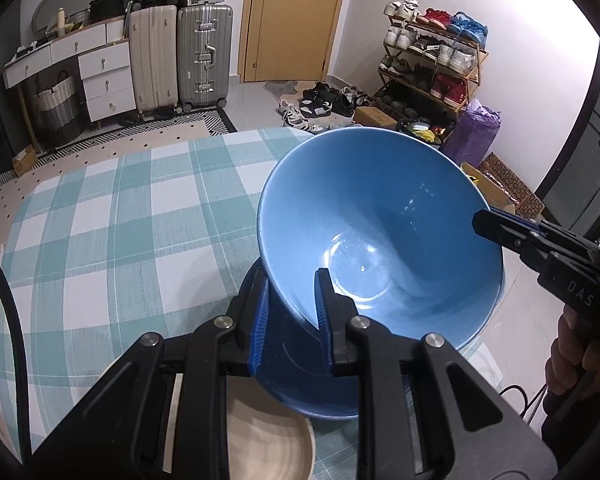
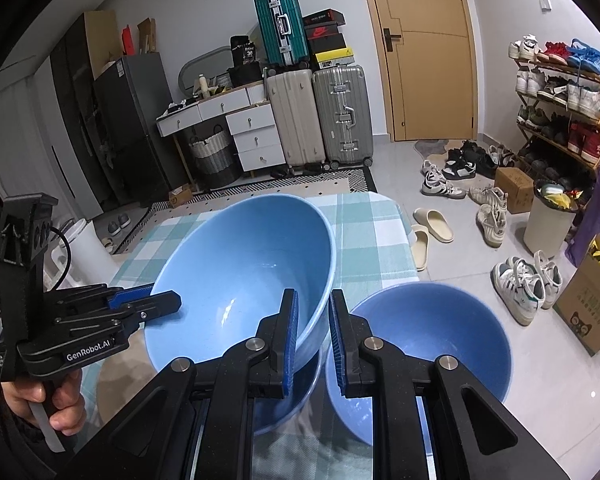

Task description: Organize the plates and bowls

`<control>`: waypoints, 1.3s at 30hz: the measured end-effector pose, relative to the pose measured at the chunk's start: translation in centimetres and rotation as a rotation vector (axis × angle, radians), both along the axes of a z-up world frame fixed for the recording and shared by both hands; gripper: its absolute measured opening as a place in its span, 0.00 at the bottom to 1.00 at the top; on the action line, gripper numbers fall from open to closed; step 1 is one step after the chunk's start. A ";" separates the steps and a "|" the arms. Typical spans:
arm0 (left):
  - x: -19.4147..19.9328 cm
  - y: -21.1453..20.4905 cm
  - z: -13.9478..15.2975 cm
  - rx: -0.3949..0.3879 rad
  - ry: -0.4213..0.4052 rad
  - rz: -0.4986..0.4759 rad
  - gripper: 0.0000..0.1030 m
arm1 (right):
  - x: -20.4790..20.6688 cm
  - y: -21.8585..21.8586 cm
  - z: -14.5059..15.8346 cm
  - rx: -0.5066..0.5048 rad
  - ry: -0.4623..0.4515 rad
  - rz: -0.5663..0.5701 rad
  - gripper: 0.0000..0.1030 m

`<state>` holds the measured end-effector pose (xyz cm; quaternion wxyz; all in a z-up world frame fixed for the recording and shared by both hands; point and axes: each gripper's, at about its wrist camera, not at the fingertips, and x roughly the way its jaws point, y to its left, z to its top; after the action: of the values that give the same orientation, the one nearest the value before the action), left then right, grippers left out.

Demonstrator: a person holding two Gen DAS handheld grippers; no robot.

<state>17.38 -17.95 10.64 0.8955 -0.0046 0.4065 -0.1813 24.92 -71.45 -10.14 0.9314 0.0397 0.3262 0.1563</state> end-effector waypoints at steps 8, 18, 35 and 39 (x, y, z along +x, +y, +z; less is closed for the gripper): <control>0.3 0.8 -2.0 0.012 0.020 0.004 0.17 | 0.3 0.8 -2.1 0.017 0.026 0.007 0.15; 0.7 1.4 -3.8 0.029 0.041 0.010 0.17 | 0.8 0.7 -3.6 0.037 0.046 0.019 0.15; 0.2 1.2 -5.5 0.092 0.049 0.020 0.17 | 1.1 1.4 -6.3 0.012 0.090 0.037 0.16; -0.1 1.2 -6.0 0.101 0.056 0.018 0.17 | 1.0 1.8 -7.0 -0.014 0.093 0.034 0.16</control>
<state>17.24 -16.75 4.69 0.8844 0.0317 0.4401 -0.1523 25.89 -69.64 -17.11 0.9127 0.0348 0.3710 0.1679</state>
